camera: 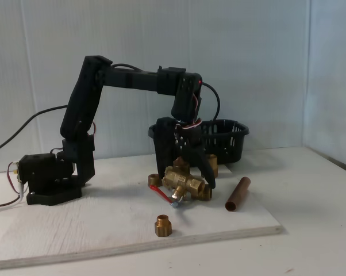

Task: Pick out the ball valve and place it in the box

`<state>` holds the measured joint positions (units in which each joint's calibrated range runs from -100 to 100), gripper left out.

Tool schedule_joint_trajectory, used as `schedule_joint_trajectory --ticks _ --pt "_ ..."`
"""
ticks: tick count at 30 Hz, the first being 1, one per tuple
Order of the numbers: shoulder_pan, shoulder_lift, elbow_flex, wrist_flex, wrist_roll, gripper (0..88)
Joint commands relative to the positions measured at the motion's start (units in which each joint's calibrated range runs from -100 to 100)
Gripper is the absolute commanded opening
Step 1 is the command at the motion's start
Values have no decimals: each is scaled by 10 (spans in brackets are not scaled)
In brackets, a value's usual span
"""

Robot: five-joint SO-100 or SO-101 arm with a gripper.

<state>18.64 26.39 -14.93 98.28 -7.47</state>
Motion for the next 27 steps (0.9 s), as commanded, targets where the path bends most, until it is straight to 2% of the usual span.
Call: schedule_joint_trajectory --ticks 1,10,18,27 --pt "-5 -1 -25 3 6 516" --pt "-12 20 -26 -34 9 516" --pt "-12 22 -73 7 9 516" --pt "-12 26 -73 7 9 516"
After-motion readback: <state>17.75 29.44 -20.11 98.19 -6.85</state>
